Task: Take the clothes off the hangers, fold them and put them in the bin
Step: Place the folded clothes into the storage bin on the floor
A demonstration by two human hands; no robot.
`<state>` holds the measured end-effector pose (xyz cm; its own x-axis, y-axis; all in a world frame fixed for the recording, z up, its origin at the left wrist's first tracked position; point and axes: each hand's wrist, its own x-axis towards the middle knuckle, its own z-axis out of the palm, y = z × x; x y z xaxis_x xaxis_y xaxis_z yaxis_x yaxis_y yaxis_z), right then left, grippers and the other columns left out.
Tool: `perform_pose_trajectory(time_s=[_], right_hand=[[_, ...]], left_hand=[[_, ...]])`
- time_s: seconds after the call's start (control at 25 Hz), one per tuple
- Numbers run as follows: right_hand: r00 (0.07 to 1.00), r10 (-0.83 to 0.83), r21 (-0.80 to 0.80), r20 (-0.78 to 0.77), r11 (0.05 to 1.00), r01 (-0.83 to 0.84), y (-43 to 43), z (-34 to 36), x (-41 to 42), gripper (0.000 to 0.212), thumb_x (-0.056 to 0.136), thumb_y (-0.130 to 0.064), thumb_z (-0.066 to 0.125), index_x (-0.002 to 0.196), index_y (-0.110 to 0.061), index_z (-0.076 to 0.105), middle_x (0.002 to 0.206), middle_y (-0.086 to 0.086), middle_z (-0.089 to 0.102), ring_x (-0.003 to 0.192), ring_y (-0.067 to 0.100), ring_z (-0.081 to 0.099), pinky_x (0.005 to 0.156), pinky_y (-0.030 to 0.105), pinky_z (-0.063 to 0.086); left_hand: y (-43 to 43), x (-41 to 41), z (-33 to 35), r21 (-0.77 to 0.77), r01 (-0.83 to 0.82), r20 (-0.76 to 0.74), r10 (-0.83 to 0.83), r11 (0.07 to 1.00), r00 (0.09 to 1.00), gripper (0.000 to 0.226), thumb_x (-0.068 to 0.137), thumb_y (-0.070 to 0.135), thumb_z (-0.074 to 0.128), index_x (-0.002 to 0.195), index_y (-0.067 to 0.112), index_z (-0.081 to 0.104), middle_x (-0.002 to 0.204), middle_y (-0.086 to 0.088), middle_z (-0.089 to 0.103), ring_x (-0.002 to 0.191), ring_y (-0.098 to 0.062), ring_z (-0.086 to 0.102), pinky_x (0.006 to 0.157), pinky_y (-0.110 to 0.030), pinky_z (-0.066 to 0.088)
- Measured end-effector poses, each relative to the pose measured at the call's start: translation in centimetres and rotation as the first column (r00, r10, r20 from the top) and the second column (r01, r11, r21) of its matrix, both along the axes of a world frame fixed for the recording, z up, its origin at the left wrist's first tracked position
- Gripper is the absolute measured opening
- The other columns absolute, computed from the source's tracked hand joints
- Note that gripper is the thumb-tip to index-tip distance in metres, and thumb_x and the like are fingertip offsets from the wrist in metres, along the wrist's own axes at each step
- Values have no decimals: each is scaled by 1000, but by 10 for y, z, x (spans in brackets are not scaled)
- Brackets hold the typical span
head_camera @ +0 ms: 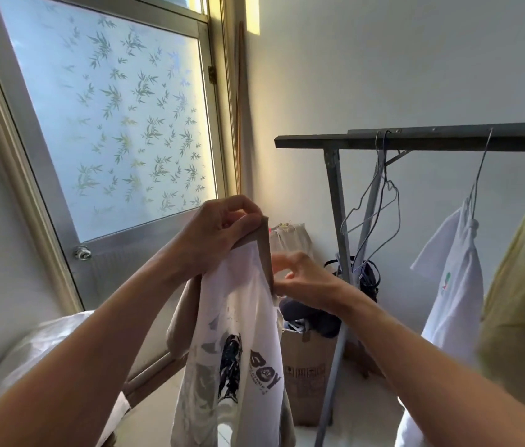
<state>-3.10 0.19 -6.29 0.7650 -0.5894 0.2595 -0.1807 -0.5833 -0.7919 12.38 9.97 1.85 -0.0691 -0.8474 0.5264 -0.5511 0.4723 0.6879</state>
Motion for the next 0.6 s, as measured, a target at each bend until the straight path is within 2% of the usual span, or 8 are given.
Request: perform_pose_trajectory(time_s=[0.12,0.24,0.32,0.4,0.52,0.6], right_hand=[[995,3,71,-98,997,4,-1,-24,-5,18,89,-20,64,97,-3,67,90,3,71,80,11,65,76,27,52],[974,-188,58,-126,979,197,-4,-33,-18,9,90,-17,60,85,-11,64,81,6,68,70,12,63,69,27,52],[948,-317,124,-29,940,319,-6,-27,-29,12,91,-14,61,81,-16,65,76,0,64,70,9,58,67,23,46],[922,-380,239,70,904,355,-8,-20,-37,13,92,-11,60,84,-11,70,75,1,64,72,11,57,65,21,45],[927,-359,290,110,904,315,-2,-5,-41,16,93,-6,55,89,-1,70,75,7,61,71,13,54,59,18,43],[943,-309,269,127,925,267,3,7,-38,20,94,-2,49,92,1,69,75,10,60,65,12,55,54,17,43]], left_hand=[[8,12,1,-10,-49,-54,48,999,997,11,95,10,56,90,5,63,66,1,64,59,-3,54,58,-8,41],[20,31,-3,17,-109,-63,110,994,992,11,96,13,56,88,9,64,69,4,69,63,-3,59,62,-10,44],[28,45,-10,60,-149,-44,151,987,988,10,95,12,57,88,10,64,71,4,72,65,0,62,63,-8,45],[38,57,-17,121,-188,-9,190,975,982,7,93,13,60,90,11,66,75,3,74,67,-1,62,63,-8,46],[50,74,-29,277,-178,-17,190,944,982,14,88,13,66,101,13,69,86,-2,75,76,-6,65,68,-11,50],[56,85,-35,442,-108,-30,135,891,990,24,84,16,72,108,13,72,100,-10,75,88,-15,67,77,-19,54]])
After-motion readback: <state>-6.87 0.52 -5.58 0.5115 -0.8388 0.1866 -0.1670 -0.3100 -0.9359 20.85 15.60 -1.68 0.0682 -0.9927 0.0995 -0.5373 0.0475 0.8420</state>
